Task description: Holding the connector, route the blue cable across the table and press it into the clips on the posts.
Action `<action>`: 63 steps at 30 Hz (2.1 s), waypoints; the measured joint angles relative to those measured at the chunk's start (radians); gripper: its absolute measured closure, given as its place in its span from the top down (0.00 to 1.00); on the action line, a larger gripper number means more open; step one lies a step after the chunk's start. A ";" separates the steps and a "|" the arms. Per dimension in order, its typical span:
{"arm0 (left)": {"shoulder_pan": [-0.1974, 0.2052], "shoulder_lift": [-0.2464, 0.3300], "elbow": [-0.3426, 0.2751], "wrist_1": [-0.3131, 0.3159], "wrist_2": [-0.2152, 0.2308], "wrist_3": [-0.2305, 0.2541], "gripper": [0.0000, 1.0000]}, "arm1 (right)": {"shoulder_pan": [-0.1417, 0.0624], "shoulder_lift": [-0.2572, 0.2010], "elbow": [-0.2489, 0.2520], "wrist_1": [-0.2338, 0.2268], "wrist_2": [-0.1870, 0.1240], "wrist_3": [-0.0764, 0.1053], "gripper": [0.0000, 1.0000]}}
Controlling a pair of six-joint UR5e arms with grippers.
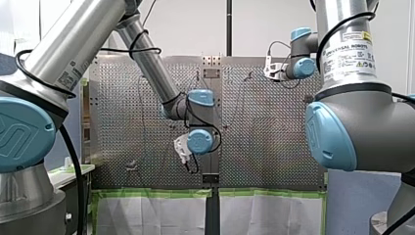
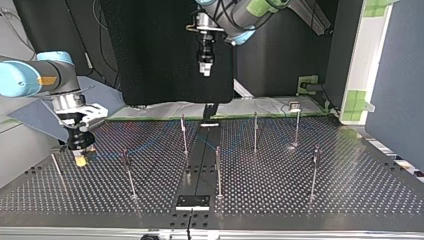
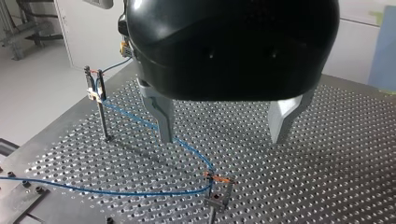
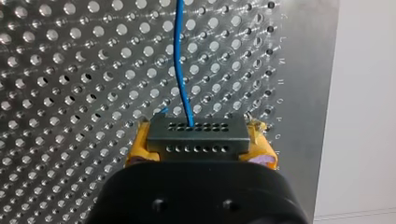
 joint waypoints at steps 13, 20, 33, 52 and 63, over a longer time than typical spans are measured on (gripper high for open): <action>0.001 0.000 -0.127 0.127 0.001 0.001 0.98 | 0.000 0.000 0.000 0.001 0.000 -0.006 0.00; 0.002 0.000 -0.196 0.197 0.002 0.001 0.98 | 0.006 0.000 0.000 0.004 0.000 -0.005 0.00; 0.002 0.000 -0.314 0.267 0.002 0.001 0.98 | 0.018 0.001 0.000 0.010 0.001 0.002 0.00; 0.002 0.000 -0.326 0.268 0.002 0.001 0.98 | 0.018 0.002 0.000 0.010 0.001 0.002 0.00; 0.002 0.000 -0.326 0.268 0.002 0.001 0.98 | 0.018 0.002 0.000 0.010 0.001 0.002 0.00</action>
